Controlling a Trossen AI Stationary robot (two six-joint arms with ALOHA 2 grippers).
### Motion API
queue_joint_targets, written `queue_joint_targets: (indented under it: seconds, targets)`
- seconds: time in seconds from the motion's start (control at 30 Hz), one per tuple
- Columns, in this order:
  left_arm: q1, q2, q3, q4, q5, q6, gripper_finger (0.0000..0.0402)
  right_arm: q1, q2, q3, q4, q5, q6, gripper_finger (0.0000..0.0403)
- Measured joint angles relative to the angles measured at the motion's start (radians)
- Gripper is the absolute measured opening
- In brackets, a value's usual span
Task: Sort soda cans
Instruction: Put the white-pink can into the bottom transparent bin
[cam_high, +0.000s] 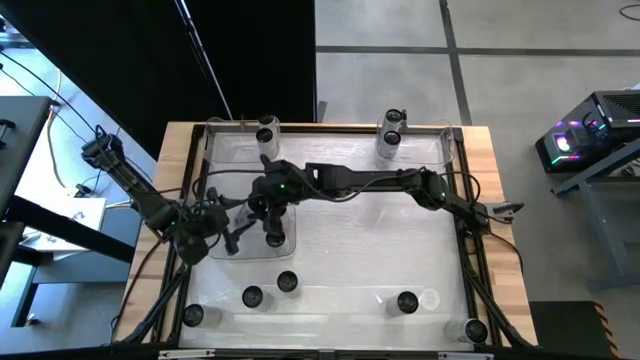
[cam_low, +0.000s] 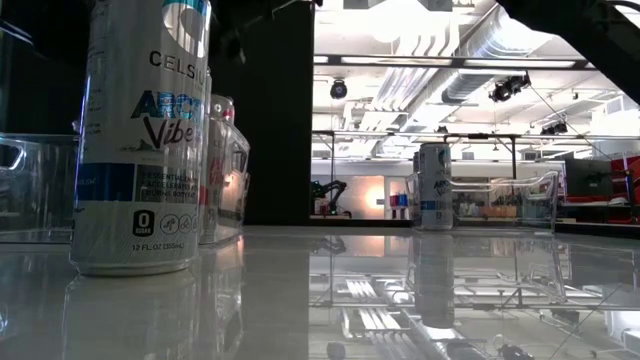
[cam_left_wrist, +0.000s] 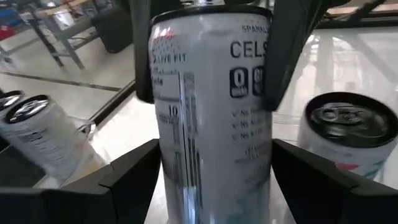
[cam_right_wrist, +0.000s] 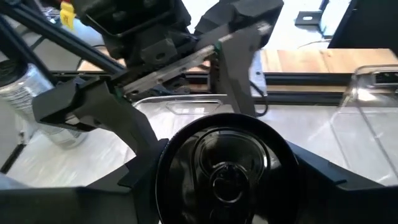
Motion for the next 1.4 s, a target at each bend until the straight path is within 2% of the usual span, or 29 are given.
queue_joint_targets:
  seconds: [0.2, 0.43, 0.67, 0.73, 0.83, 0.93, 1.13, 1.3, 1.4]
  targets:
    - [0.053, 0.000, 0.000, 0.053, 0.038, 0.071, 0.0283, -0.001, -0.001, 0.000, -0.005, -0.014, -0.006, 0.0238]
    - [0.082, 0.000, 0.000, 0.093, 0.074, 0.100, 0.0234, -0.002, -0.003, 0.001, -0.029, -0.009, -0.008, 0.0238]
    - [0.082, 0.000, -0.001, 0.116, 0.074, 0.126, 0.0234, -0.001, -0.005, 0.002, -0.036, -0.008, -0.011, 0.0238]
    - [0.081, 0.000, -0.001, 0.117, 0.075, 0.124, 0.0234, -0.001, -0.005, 0.002, -0.033, -0.008, -0.013, 0.0261]
    - [0.066, 0.001, 0.000, 0.122, 0.074, 0.101, 0.0234, 0.000, -0.005, 0.002, -0.012, 0.020, -0.023, 0.0319]
    - [0.037, 0.001, 0.000, 0.049, 0.015, 0.028, 0.0234, 0.001, -0.009, 0.002, -0.010, 0.031, -0.016, 0.0349]
    - [-0.056, 0.017, -0.001, -0.070, -0.110, -0.155, 0.0234, 0.013, -0.071, 0.003, -0.004, 0.039, -0.027, 0.0358]
    - [-0.137, 0.044, -0.101, 0.011, -0.246, -0.274, 0.0234, 0.042, -0.116, 0.003, -0.059, 0.047, -0.051, 0.0358]
    - [-0.174, 0.063, -0.185, 0.121, -0.326, -0.324, 0.0234, 0.069, -0.138, 0.002, -0.087, 0.076, -0.077, 0.0357]
